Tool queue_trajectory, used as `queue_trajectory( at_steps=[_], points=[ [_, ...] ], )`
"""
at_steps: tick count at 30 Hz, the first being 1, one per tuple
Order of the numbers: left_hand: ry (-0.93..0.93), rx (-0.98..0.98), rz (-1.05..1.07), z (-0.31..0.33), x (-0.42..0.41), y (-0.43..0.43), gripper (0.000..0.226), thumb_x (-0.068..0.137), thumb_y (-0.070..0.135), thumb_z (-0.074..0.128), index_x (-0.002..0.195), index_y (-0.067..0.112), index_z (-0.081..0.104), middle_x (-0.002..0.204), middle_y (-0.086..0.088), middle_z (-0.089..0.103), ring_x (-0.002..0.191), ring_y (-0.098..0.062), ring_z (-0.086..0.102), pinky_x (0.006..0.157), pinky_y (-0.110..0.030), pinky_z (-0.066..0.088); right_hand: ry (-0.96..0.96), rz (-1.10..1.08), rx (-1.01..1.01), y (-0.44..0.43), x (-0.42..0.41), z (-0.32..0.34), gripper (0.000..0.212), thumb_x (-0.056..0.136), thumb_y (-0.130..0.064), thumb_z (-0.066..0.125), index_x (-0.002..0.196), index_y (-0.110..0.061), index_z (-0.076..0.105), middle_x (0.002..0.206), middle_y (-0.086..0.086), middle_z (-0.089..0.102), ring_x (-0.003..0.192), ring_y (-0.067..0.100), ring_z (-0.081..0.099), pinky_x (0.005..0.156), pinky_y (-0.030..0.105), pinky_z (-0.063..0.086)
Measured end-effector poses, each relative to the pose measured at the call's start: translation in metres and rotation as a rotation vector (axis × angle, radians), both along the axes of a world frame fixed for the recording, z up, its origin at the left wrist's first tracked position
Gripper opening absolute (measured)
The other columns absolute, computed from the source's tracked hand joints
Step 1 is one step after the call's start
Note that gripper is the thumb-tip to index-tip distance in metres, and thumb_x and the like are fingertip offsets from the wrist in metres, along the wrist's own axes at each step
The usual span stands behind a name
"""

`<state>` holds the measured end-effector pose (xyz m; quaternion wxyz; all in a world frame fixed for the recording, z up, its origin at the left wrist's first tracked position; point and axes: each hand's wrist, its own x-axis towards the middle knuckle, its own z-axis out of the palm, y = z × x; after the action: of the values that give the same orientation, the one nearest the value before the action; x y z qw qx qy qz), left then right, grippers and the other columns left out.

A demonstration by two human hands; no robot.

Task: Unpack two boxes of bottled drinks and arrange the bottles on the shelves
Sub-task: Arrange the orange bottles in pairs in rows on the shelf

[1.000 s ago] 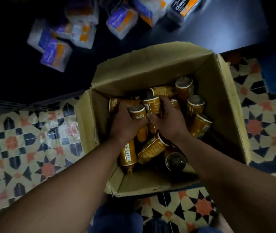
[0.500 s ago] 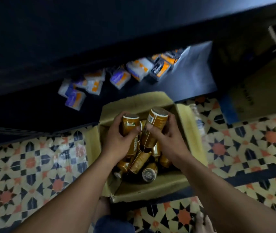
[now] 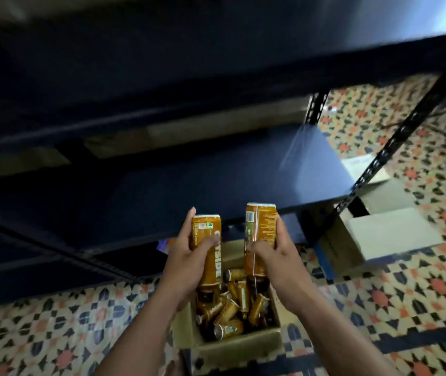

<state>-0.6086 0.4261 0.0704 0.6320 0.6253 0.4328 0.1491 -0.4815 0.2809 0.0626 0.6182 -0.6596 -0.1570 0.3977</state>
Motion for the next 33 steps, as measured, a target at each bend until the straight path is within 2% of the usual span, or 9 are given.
queue_trajectory(
  at_steps=[3, 6, 10, 13, 16, 21, 28, 30, 33],
  points=[
    [-0.02, 0.047, -0.032, 0.076, -0.009, -0.014, 0.076, 0.096, 0.02, 0.064, 0.151, 0.058, 0.025, 0.122, 0.008, 0.064, 0.098, -0.014, 0.071, 0.084, -0.04, 0.061, -0.138, 0.017, 0.035, -0.009, -0.001, 0.077, 0.068, 0.094, -0.019, 0.07, 0.148, -0.046, 0.039, 0.114, -0.012, 0.069, 0.104, 0.007, 0.067, 0.095, 0.041, 0.057],
    [-0.092, 0.099, 0.001, 0.151, -0.013, -0.025, 0.071, 0.091, 0.022, 0.073, 0.146, 0.047, 0.037, 0.123, 0.009, 0.064, 0.102, -0.013, 0.069, 0.078, -0.035, 0.061, -0.212, -0.01, 0.13, -0.017, 0.003, 0.148, 0.072, 0.091, -0.019, 0.077, 0.146, -0.042, 0.036, 0.118, -0.005, 0.067, 0.098, 0.006, 0.07, 0.08, 0.029, 0.06],
    [-0.228, 0.193, 0.084, 0.232, -0.011, -0.033, 0.052, 0.083, 0.025, 0.082, 0.126, 0.035, 0.053, 0.118, 0.007, 0.071, 0.096, -0.008, 0.072, 0.073, -0.03, 0.061, -0.347, -0.019, 0.202, -0.018, 0.007, 0.225, 0.061, 0.087, -0.028, 0.081, 0.135, -0.042, 0.047, 0.12, -0.012, 0.068, 0.105, 0.005, 0.068, 0.085, 0.031, 0.061],
    [-0.298, 0.315, 0.096, 0.276, -0.004, -0.028, 0.055, 0.085, 0.023, 0.081, 0.131, 0.037, 0.053, 0.113, 0.007, 0.072, 0.097, -0.004, 0.071, 0.077, -0.027, 0.059, -0.426, -0.023, 0.262, -0.007, 0.013, 0.268, 0.058, 0.086, -0.026, 0.082, 0.131, -0.046, 0.051, 0.118, -0.014, 0.07, 0.106, 0.004, 0.068, 0.089, 0.03, 0.058],
    [-0.28, 0.406, 0.033, 0.311, 0.001, -0.011, 0.057, 0.09, 0.04, 0.074, 0.139, 0.049, 0.047, 0.121, 0.015, 0.065, 0.105, -0.001, 0.066, 0.083, -0.029, 0.057, -0.49, 0.013, 0.264, 0.01, 0.02, 0.299, 0.057, 0.089, -0.032, 0.079, 0.137, -0.044, 0.051, 0.118, -0.016, 0.07, 0.107, 0.004, 0.068, 0.094, 0.034, 0.056],
    [-0.189, 0.481, -0.059, 0.342, 0.006, 0.036, 0.055, 0.094, 0.054, 0.063, 0.144, 0.052, 0.039, 0.126, 0.02, 0.057, 0.112, -0.008, 0.06, 0.092, -0.039, 0.055, -0.557, 0.028, 0.129, 0.038, 0.03, 0.332, 0.061, 0.091, -0.052, 0.07, 0.146, -0.048, 0.043, 0.12, -0.02, 0.064, 0.105, 0.005, 0.065, 0.083, 0.028, 0.057],
    [0.013, 0.489, -0.282, 0.344, 0.015, 0.112, 0.084, 0.091, 0.032, 0.071, 0.158, 0.043, 0.02, 0.129, 0.004, 0.054, 0.102, -0.015, 0.062, 0.075, -0.026, 0.052, -0.562, -0.033, -0.022, 0.09, 0.046, 0.338, 0.061, 0.091, -0.038, 0.066, 0.147, -0.044, 0.043, 0.117, -0.01, 0.061, 0.089, 0.014, 0.069, 0.061, 0.025, 0.055],
    [0.074, 0.598, -0.281, 0.342, 0.017, 0.133, 0.085, 0.085, 0.042, 0.077, 0.156, 0.04, 0.029, 0.132, 0.004, 0.053, 0.102, -0.012, 0.06, 0.076, -0.026, 0.052, -0.616, -0.074, -0.04, 0.102, 0.054, 0.336, 0.064, 0.088, -0.037, 0.071, 0.146, -0.042, 0.044, 0.12, -0.006, 0.062, 0.089, 0.013, 0.068, 0.063, 0.026, 0.055],
    [0.119, 0.703, -0.172, 0.342, 0.021, 0.16, 0.063, 0.073, 0.049, 0.085, 0.127, 0.036, 0.054, 0.118, 0.006, 0.059, 0.094, -0.009, 0.061, 0.068, -0.025, 0.051, -0.692, -0.14, -0.061, 0.116, 0.067, 0.331, 0.059, 0.082, -0.037, 0.081, 0.132, -0.038, 0.051, 0.113, -0.009, 0.064, 0.087, 0.01, 0.066, 0.066, 0.024, 0.051]
  ],
)
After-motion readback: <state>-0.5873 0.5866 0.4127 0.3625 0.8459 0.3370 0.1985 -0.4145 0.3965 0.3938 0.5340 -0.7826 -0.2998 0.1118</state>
